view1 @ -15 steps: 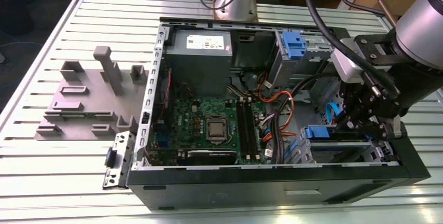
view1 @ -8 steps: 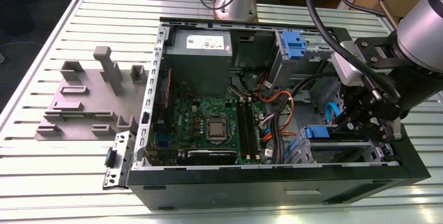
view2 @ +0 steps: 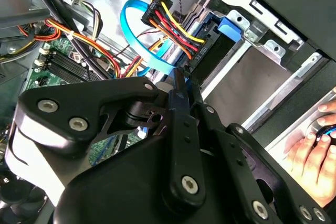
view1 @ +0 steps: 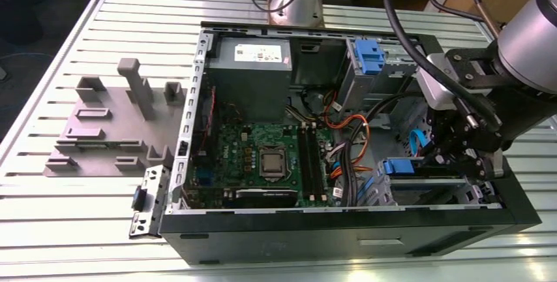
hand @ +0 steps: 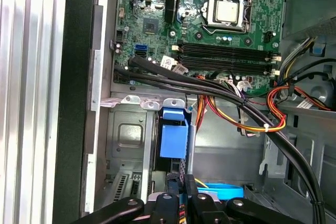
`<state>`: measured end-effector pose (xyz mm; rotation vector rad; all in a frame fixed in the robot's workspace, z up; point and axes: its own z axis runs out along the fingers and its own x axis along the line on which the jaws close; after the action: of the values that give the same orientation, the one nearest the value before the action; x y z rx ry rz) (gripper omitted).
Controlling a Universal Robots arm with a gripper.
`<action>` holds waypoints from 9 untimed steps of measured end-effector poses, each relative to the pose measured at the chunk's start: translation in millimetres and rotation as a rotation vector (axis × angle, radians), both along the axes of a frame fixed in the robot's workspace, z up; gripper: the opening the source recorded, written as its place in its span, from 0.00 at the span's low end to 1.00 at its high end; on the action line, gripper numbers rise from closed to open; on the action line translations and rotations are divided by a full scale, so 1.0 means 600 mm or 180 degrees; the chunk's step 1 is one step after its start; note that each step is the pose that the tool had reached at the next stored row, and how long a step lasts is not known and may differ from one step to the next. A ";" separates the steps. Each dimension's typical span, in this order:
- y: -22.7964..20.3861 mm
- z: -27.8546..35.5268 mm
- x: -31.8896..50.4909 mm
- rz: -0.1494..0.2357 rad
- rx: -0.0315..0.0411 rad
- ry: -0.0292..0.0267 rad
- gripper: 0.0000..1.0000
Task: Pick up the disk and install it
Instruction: 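Insert the second disk wire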
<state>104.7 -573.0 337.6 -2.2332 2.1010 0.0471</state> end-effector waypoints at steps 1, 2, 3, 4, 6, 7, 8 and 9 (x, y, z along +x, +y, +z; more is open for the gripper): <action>0.0000 0.000 0.000 0.0000 0.0001 0.0000 0.16; 0.0001 -0.001 0.000 0.0000 0.0002 0.0000 0.16; 0.0001 -0.001 0.001 0.0000 0.0003 0.0000 0.16; 0.0000 -0.001 0.001 0.0000 0.0003 0.0000 0.16; 0.0000 -0.001 0.001 0.0000 0.0003 0.0000 0.16; 0.0000 -0.002 0.001 0.0000 0.0003 0.0000 0.16; 0.0000 -0.002 0.002 0.0000 0.0003 0.0000 0.16; 0.0000 -0.002 0.002 0.0000 0.0003 0.0000 0.16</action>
<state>105.7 -573.0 336.4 -2.2326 2.1006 0.0481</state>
